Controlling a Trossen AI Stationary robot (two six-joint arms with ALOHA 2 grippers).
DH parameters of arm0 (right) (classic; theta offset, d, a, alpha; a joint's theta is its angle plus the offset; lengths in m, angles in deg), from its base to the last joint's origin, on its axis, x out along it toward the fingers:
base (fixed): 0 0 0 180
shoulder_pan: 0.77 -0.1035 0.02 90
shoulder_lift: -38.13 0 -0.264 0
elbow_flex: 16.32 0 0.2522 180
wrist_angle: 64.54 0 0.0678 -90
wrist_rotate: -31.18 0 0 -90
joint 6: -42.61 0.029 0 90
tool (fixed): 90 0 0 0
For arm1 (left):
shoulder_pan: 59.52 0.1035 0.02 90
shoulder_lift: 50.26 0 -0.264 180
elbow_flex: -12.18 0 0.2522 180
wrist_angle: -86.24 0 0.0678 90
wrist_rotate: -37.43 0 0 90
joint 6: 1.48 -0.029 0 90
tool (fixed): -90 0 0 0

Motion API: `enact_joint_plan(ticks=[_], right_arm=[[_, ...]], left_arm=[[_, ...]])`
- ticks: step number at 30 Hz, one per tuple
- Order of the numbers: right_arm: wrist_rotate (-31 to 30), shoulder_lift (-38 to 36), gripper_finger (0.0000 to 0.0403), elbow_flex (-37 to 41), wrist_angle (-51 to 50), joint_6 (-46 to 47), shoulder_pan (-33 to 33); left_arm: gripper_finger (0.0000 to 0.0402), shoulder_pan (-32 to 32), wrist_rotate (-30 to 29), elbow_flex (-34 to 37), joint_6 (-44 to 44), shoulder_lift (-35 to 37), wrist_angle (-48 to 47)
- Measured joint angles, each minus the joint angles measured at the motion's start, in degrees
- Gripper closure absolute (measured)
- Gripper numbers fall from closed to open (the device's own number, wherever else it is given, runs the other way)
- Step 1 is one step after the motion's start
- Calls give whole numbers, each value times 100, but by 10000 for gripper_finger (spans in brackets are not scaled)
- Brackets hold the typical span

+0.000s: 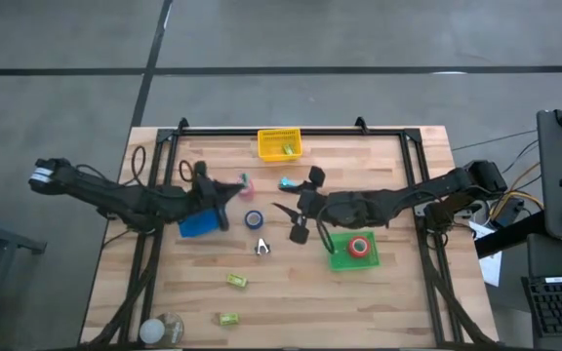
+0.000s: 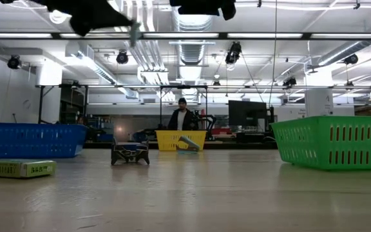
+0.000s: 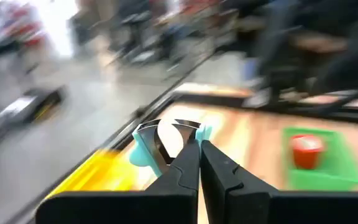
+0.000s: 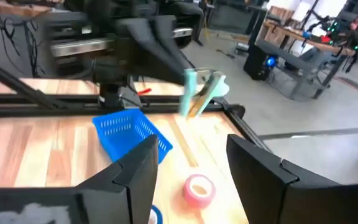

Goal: Pick and place Stapler, Stapler remover, tape
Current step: Put the right blue staple remover into the blue bin

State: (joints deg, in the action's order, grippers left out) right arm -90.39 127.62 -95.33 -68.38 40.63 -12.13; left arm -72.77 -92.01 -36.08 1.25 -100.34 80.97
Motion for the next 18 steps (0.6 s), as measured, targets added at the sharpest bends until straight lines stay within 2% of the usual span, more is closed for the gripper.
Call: enact_joint_plan(ticks=[3,8,12,14,18], right_arm=[[-1,0,219,25,-61,83,0],[-13,0,226,99,-80,191,0],[-13,0,230,122,-70,202,0],[-13,0,232,168,-80,200,0],[-11,0,230,246,-71,201,11]], left_arm=[[396,6,-522,-110,783,186,-1023],[397,8,-542,-298,1897,243,-2429],[396,41,-519,-309,2427,156,-3042],[396,96,-416,-294,2724,99,-3330],[396,205,198,-300,3179,-38,-3932]])
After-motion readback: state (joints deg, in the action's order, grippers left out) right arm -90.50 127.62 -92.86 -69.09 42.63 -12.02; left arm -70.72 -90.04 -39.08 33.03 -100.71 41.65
